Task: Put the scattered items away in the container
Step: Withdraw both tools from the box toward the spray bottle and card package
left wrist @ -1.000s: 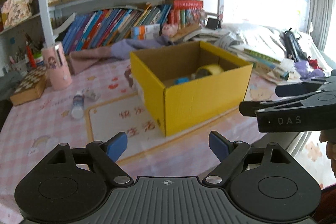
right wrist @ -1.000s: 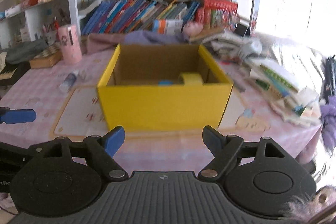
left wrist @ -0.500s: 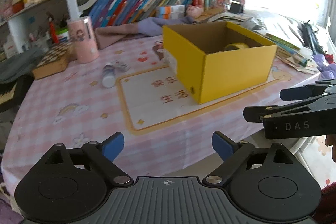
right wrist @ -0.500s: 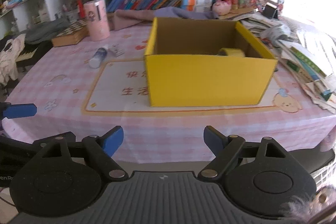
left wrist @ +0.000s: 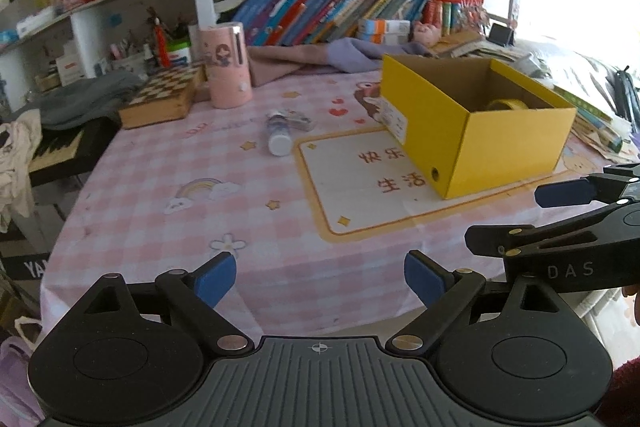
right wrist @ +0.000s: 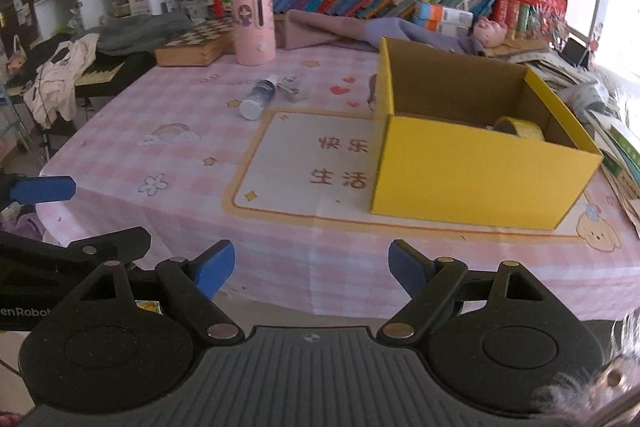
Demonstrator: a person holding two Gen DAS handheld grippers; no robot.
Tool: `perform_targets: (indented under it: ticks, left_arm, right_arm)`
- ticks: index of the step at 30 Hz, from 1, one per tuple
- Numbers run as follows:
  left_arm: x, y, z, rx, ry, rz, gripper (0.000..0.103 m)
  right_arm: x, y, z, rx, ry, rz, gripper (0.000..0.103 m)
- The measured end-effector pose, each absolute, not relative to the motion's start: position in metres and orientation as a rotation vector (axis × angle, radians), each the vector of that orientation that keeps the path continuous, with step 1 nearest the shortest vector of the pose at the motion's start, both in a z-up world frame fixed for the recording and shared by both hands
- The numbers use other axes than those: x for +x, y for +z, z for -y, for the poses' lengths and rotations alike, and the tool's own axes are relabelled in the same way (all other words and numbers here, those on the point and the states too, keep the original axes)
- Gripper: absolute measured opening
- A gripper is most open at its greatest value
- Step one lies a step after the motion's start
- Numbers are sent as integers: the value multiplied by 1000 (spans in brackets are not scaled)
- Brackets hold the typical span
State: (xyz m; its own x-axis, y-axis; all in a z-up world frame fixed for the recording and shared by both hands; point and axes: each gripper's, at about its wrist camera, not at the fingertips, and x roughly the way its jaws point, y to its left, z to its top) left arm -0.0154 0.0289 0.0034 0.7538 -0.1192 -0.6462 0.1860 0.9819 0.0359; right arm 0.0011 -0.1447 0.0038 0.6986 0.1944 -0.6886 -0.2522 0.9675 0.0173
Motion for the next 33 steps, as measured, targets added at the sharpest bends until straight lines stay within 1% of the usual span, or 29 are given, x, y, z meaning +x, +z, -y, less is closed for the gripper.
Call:
perform_targets:
  ticks: [8,16,25,33]
  left_arm:
    - [-16,6,-48,61,-121,-670,93]
    - [-4,3,-59,35,-87,-663,93]
    - [33,-2,-61,25,-78,-662,93]
    - [75,-4,-61,13,-64,-662,93]
  right_arm:
    - [7,9,127,-113,291,-721,83]
    - [25,8,113,-142,329,-703,81]
    - [64,7,106,-169,339,-679,73]
    - [108,7,105,-169,349,-673,72]
